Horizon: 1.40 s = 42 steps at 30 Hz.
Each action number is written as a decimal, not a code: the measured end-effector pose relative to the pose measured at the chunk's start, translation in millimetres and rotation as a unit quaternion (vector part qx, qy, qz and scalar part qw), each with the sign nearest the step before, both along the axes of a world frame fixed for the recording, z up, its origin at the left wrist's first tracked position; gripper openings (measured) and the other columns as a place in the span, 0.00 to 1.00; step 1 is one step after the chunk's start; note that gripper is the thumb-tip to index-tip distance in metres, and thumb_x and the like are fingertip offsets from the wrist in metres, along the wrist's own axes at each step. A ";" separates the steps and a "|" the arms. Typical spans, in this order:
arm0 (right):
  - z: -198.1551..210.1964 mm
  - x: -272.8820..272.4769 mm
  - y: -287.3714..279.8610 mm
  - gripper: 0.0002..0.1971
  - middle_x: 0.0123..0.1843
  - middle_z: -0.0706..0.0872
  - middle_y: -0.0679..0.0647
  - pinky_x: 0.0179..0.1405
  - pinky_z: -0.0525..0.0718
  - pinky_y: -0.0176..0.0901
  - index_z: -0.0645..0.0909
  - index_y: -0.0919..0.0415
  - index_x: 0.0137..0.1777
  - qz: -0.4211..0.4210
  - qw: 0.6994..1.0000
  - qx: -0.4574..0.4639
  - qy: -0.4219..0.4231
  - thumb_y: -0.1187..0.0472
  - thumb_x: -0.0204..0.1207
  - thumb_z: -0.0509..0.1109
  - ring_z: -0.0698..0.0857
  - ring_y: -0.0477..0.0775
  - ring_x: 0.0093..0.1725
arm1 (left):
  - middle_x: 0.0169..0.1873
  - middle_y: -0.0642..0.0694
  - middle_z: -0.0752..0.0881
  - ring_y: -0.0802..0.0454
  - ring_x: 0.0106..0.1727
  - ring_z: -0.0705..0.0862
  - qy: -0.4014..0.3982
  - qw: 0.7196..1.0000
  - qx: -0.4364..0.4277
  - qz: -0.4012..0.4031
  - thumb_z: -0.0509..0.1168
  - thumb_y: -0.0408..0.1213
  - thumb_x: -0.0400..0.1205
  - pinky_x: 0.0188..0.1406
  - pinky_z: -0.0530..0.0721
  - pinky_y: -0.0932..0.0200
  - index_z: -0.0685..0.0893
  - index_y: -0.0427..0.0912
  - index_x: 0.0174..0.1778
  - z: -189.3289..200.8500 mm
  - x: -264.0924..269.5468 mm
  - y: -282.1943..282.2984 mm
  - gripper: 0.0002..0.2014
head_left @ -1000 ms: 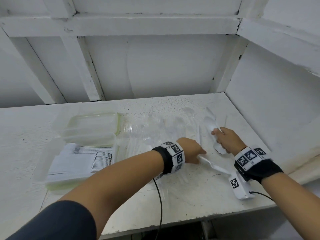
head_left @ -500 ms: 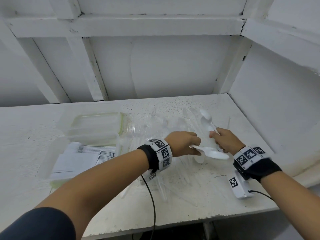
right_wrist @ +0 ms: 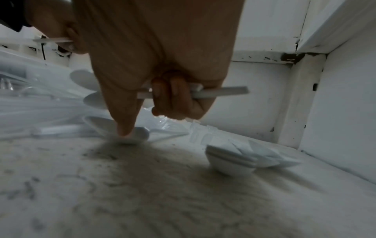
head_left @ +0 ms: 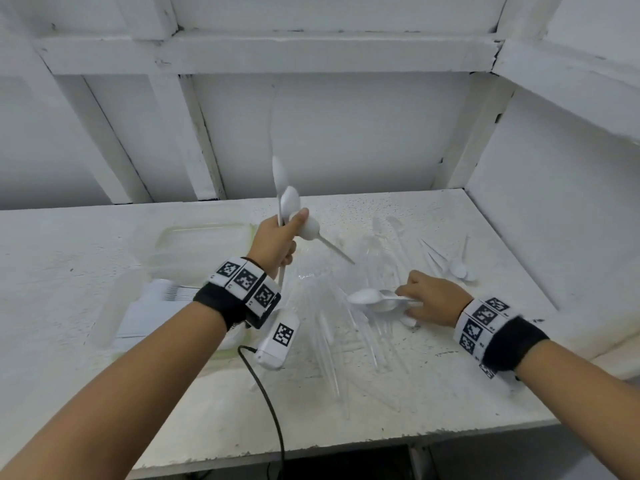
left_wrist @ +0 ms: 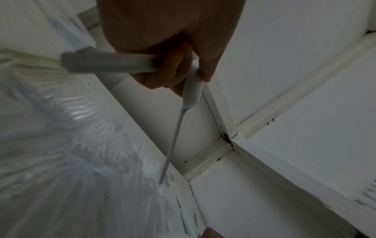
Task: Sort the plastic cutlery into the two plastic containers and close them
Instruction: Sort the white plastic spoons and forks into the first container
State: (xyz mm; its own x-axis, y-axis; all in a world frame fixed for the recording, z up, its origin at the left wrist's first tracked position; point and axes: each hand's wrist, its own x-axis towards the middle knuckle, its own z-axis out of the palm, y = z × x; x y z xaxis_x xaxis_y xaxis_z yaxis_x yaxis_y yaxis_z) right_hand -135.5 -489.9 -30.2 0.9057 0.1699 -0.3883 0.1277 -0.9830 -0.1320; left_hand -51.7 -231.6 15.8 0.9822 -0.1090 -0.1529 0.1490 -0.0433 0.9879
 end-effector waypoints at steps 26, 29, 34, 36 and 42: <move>49.7 -5.2 52.7 0.17 0.22 0.68 0.42 0.22 0.60 0.38 0.65 0.50 0.31 -0.061 0.935 0.194 -0.292 0.54 0.79 0.66 0.68 0.42 0.23 | 0.21 0.48 0.64 0.60 0.15 0.61 -0.021 0.999 0.030 0.025 0.66 0.40 0.81 0.15 0.60 0.66 0.76 0.39 0.37 10.3 -29.6 14.9 0.11; 60.1 -0.8 74.6 0.16 0.24 0.69 0.44 0.25 0.64 0.42 0.72 0.58 0.30 -0.046 0.912 0.245 -0.324 0.54 0.77 0.69 0.69 0.46 0.25 | 0.20 0.48 0.63 0.59 0.16 0.59 -0.031 0.999 0.034 0.000 0.66 0.38 0.81 0.15 0.58 0.66 0.75 0.39 0.34 12.4 -38.3 13.8 0.12; 60.4 5.6 103.1 0.12 0.41 0.81 0.52 0.37 0.72 0.33 0.83 0.64 0.43 -0.074 0.897 0.368 -0.234 0.53 0.77 0.69 0.78 0.47 0.38 | 0.18 0.50 0.64 0.58 0.16 0.59 -0.006 0.999 0.021 -0.038 0.66 0.38 0.81 0.15 0.56 0.65 0.75 0.38 0.35 13.8 -49.6 15.1 0.11; 57.9 4.5 109.2 0.12 0.37 0.82 0.51 0.35 0.72 0.36 0.82 0.64 0.43 -0.089 0.899 0.386 -0.186 0.54 0.78 0.67 0.77 0.46 0.35 | 0.18 0.52 0.65 0.58 0.16 0.59 0.010 0.999 0.003 -0.051 0.66 0.40 0.81 0.16 0.55 0.65 0.75 0.39 0.35 13.7 -52.2 17.5 0.12; 53.5 0.7 120.9 0.09 0.41 0.79 0.45 0.36 0.72 0.32 0.73 0.58 0.50 -0.105 0.887 0.435 -0.115 0.56 0.78 0.68 0.78 0.41 0.40 | 0.28 0.49 0.71 0.60 0.17 0.58 0.047 0.996 -0.035 -0.071 0.60 0.47 0.84 0.15 0.55 0.67 0.77 0.40 0.42 12.1 -60.6 24.9 0.13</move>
